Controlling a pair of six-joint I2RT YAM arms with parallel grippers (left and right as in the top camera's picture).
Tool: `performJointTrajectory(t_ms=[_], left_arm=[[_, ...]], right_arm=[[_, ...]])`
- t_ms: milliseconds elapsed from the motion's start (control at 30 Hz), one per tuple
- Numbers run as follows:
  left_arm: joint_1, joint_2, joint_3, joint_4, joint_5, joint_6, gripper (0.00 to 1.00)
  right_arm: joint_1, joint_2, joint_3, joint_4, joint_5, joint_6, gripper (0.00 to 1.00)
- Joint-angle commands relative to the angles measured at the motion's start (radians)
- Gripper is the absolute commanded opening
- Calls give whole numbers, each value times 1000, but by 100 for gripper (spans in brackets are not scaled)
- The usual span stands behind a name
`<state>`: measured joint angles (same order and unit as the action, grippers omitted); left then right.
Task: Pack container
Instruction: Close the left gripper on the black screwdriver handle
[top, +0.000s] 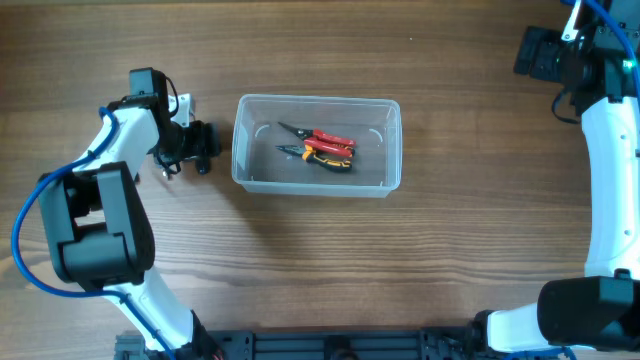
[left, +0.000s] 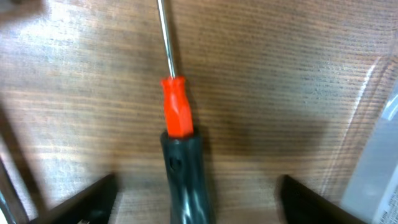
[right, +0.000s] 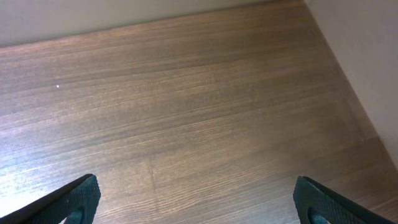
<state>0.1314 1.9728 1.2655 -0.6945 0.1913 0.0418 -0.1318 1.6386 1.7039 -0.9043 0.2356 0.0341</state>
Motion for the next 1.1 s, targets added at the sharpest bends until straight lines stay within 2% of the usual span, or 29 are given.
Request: performJointTrajectory(t_ms=[0,267,333,667,867,1067], left_arm=[[5,45,-8,1,21,3,73],[5,45,-8,-4,14,-5,63],[3,45,-8,-10,-34,-35,61],[-27,45,-8,-29,-71,-50,62],[-128,45,-8,-27,-254,-48,62],[-128,45,-8,-12,-215,-50,68]], right_arm=[[1,7,-2,3,-4,20,100],[1,7,-2,3,-4,20,100],[1,7,-2,3,-4,20,100],[1,7,-2,3,-4,20,100],[1,7,-2,3,-4,20,100],[1,7,-2,3,-4,20,100]])
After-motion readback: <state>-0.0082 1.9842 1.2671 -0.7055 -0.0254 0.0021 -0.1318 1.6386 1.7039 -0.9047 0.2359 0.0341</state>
